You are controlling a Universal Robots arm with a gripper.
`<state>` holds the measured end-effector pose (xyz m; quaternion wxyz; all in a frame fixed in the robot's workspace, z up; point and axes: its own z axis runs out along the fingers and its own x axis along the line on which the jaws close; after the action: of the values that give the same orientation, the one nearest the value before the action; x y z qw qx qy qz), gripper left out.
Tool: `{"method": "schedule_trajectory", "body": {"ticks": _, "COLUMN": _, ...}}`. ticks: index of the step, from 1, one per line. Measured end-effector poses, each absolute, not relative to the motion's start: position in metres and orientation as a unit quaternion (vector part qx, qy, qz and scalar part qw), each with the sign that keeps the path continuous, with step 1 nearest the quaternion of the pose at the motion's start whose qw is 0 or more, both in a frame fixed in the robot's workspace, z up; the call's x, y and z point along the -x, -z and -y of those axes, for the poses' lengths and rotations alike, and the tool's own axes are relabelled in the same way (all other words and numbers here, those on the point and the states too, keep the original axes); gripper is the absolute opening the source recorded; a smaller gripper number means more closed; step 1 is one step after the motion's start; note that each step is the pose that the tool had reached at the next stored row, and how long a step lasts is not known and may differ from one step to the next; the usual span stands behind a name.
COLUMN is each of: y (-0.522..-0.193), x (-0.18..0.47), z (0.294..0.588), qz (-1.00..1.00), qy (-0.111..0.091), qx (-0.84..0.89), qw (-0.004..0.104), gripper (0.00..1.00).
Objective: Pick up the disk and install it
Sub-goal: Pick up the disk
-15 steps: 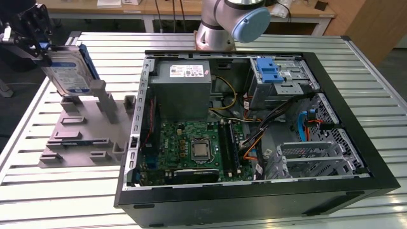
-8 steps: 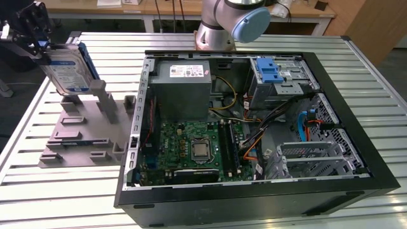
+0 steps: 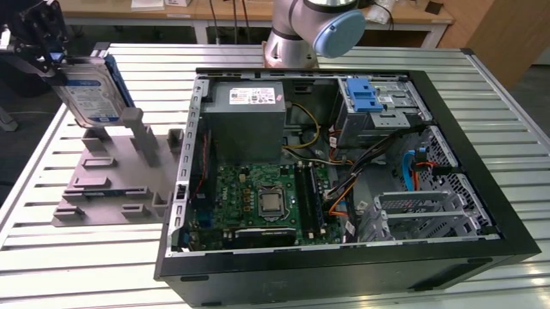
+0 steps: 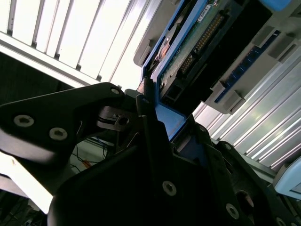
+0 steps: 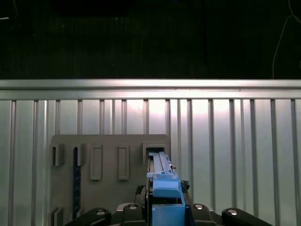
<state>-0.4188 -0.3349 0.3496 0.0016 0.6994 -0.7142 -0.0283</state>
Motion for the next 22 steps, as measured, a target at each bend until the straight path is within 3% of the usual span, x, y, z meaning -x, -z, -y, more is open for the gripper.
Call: {"method": "schedule_trajectory", "body": {"ticks": 22, "y": -0.3588, "x": 0.4188, "z": 0.3349, "qz": 0.714, "qy": 0.028, "qx": -0.699, "qw": 0.002, "gripper": 0.36}}
